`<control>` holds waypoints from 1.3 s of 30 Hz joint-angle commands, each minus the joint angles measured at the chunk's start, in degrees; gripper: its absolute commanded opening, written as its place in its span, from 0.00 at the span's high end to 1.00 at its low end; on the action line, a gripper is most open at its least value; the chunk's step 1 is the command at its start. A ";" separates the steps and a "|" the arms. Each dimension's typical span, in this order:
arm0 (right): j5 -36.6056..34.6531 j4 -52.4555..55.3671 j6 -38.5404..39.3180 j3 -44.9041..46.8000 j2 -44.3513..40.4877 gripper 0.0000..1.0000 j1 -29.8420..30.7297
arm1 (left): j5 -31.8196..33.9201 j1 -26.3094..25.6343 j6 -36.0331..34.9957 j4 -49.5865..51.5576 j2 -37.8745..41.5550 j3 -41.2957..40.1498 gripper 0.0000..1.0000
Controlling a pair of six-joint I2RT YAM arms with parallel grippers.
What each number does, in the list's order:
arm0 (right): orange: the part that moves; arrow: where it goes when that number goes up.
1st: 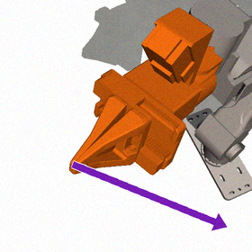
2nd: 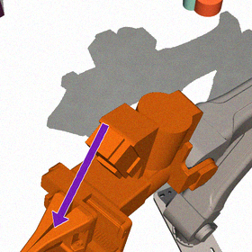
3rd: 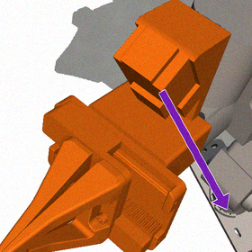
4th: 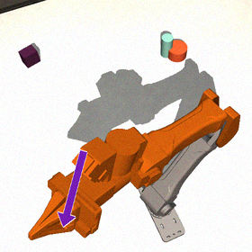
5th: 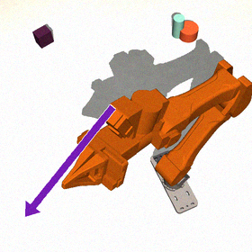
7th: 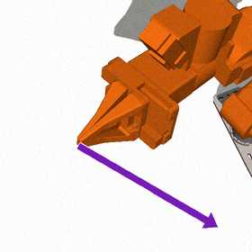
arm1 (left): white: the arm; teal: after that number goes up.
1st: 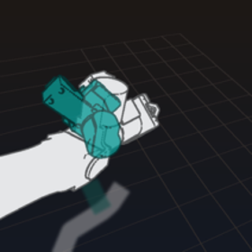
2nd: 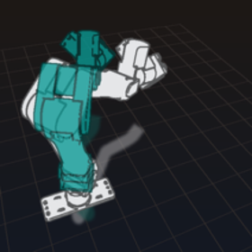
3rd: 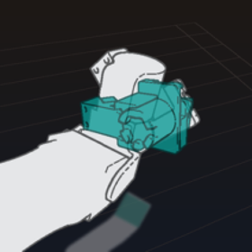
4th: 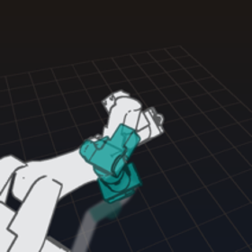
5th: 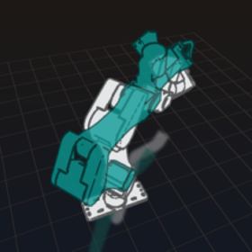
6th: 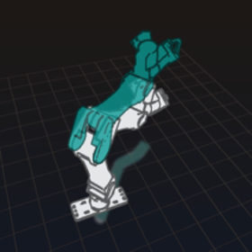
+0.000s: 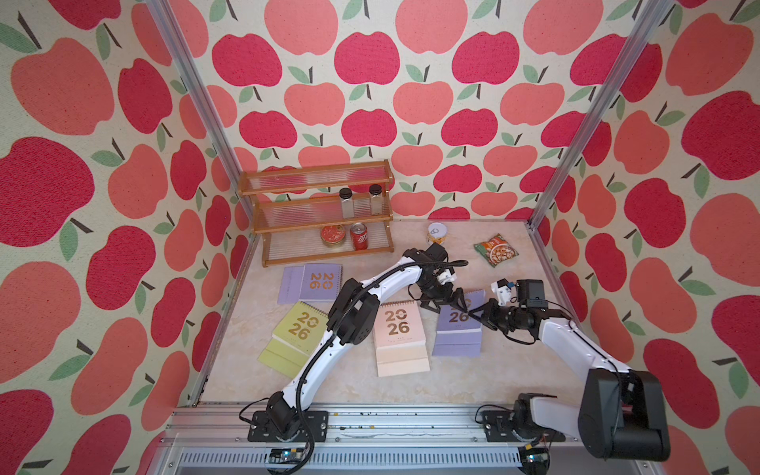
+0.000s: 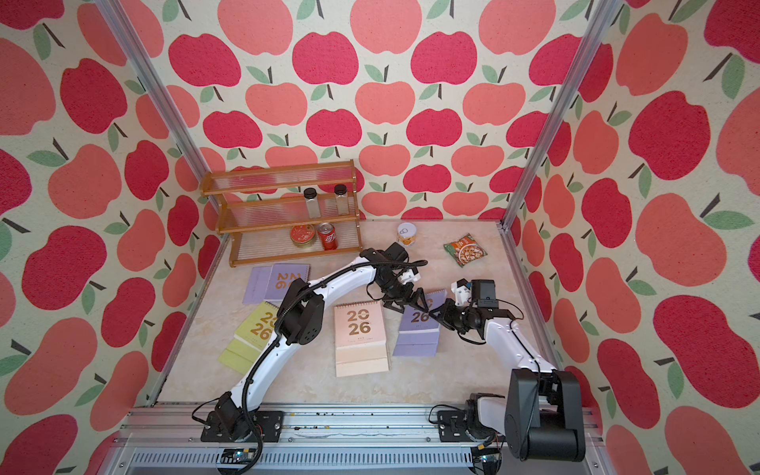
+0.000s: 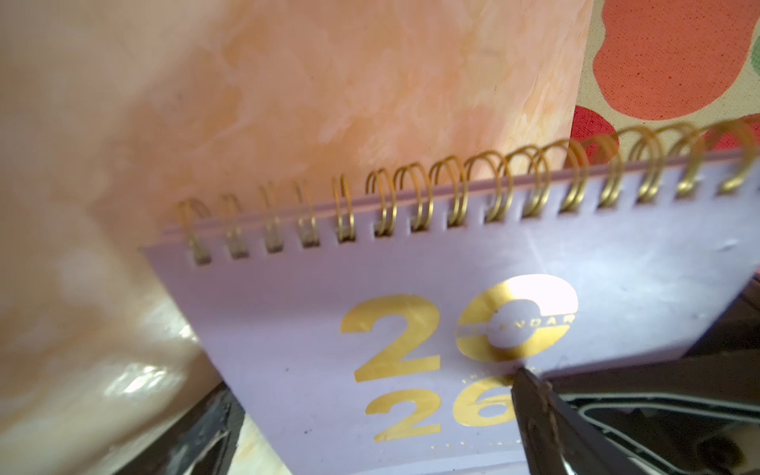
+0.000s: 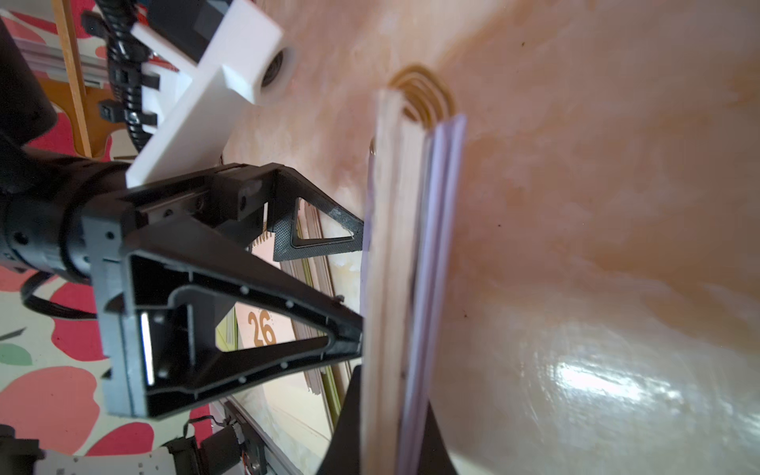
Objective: Stack the calendars
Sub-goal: Pick up the calendar at the center of the board, then place the calendar at the calendar.
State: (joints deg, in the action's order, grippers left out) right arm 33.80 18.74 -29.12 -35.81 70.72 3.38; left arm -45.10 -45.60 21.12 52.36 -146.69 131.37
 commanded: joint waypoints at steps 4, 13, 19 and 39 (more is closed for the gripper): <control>-4.47 6.71 5.58 -6.65 -5.38 1.00 -0.29 | 1.62 1.00 -1.00 -4.93 3.67 -1.21 0.03; -0.67 10.15 9.43 -13.23 -8.98 1.00 -3.55 | 10.60 6.08 -4.07 -16.40 19.89 -11.20 0.02; 9.54 1.53 5.83 -13.14 -5.46 1.00 0.84 | 18.19 10.78 -5.83 -27.19 37.49 -29.88 0.00; 14.94 -31.54 -13.70 -11.01 14.64 1.00 24.55 | 26.00 26.41 -5.56 -31.24 68.48 -61.59 0.00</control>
State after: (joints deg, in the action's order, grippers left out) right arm 46.54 -3.75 -37.89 -46.48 83.42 26.06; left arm -19.86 -20.03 15.51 21.93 -80.12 71.24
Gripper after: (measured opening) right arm 0.137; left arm 0.993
